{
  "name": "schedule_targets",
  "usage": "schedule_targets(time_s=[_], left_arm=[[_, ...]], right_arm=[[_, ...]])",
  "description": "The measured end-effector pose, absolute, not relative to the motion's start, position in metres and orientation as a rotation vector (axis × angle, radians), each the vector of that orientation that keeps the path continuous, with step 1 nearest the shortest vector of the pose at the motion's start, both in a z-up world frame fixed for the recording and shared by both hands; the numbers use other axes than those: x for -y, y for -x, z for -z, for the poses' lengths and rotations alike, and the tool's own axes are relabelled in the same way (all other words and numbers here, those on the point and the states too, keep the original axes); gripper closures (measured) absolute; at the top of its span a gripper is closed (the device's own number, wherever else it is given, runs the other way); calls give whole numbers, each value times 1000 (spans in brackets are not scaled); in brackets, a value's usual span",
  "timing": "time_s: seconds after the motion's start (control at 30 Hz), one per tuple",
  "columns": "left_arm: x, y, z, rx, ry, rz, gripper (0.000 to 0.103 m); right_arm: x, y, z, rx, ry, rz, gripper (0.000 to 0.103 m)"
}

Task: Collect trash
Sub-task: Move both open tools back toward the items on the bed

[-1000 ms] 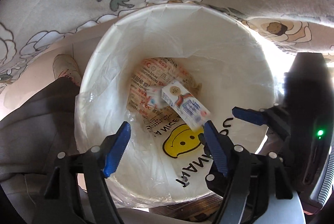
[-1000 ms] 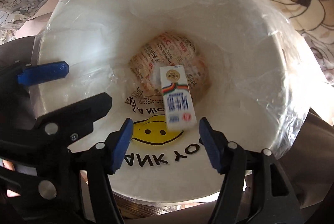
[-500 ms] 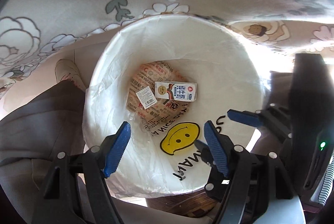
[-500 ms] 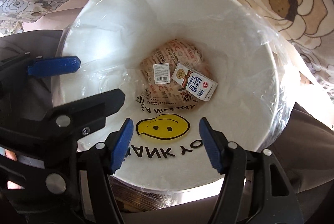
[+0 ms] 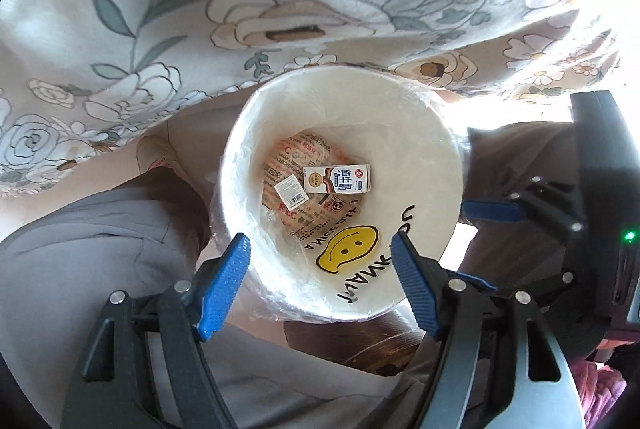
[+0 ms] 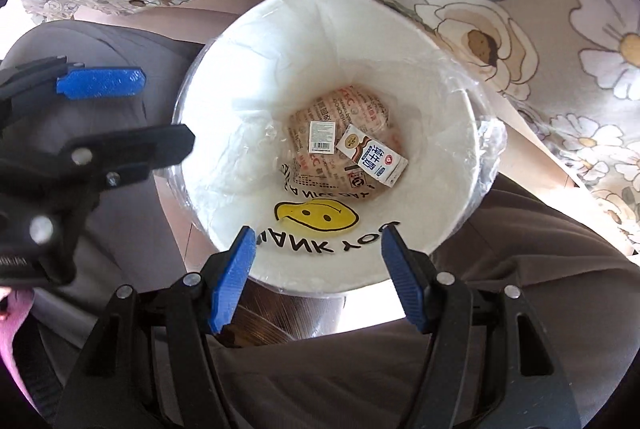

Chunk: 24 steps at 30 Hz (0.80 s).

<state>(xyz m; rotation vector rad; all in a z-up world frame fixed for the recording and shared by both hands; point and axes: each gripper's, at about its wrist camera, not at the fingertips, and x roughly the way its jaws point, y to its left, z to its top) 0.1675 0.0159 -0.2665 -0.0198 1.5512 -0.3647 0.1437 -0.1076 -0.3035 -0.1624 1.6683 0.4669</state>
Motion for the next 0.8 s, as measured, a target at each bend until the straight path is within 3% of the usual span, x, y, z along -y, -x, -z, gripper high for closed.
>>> schedule_targets(time_s=[0.23, 0.37, 0.8], left_arm=[[-27, -170, 192, -1390, 45, 356, 25], [-24, -172, 150, -1299, 33, 355, 18], [-11, -189, 53, -1067, -39, 316, 12]], right_arm=[[123, -142, 255, -1579, 222, -466, 37], [133, -148, 221, -1521, 220, -466, 37], [165, -169, 89, -1254, 228, -447, 37]])
